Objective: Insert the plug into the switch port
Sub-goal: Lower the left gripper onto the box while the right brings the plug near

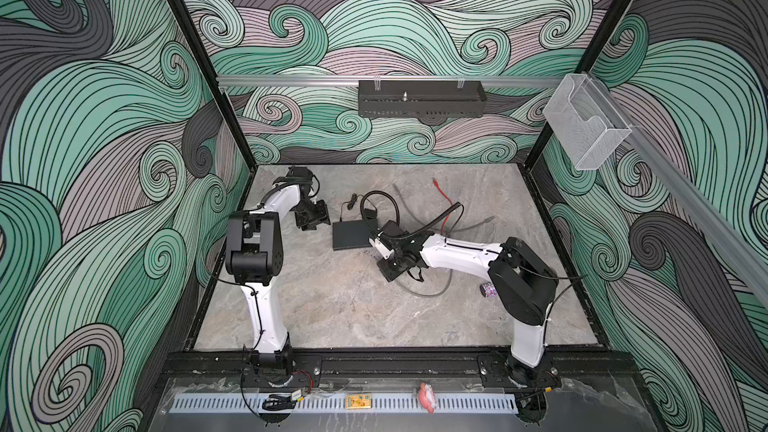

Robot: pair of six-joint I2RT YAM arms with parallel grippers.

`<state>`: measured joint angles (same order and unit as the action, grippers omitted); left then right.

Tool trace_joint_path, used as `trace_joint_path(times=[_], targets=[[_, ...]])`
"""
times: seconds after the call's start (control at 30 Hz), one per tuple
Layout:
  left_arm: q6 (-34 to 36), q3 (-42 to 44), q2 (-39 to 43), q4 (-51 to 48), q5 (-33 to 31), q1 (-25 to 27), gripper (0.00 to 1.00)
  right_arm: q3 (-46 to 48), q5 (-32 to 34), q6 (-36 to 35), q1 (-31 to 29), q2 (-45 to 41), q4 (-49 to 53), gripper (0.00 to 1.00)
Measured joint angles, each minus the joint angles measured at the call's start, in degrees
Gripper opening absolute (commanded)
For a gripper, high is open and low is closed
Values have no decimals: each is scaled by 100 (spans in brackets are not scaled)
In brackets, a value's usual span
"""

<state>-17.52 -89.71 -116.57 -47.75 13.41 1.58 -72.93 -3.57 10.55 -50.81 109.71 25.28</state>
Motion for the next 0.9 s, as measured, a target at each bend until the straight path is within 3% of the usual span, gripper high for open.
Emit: trace_joint_path(times=[0.47,0.9], targets=[[-356,-343,-413,61,275,-7,56,-66,-33,66,52,4,-85,8],[-813,-778,-787,66,74,-7,55,-68,-48,63,85,166,-107,8]])
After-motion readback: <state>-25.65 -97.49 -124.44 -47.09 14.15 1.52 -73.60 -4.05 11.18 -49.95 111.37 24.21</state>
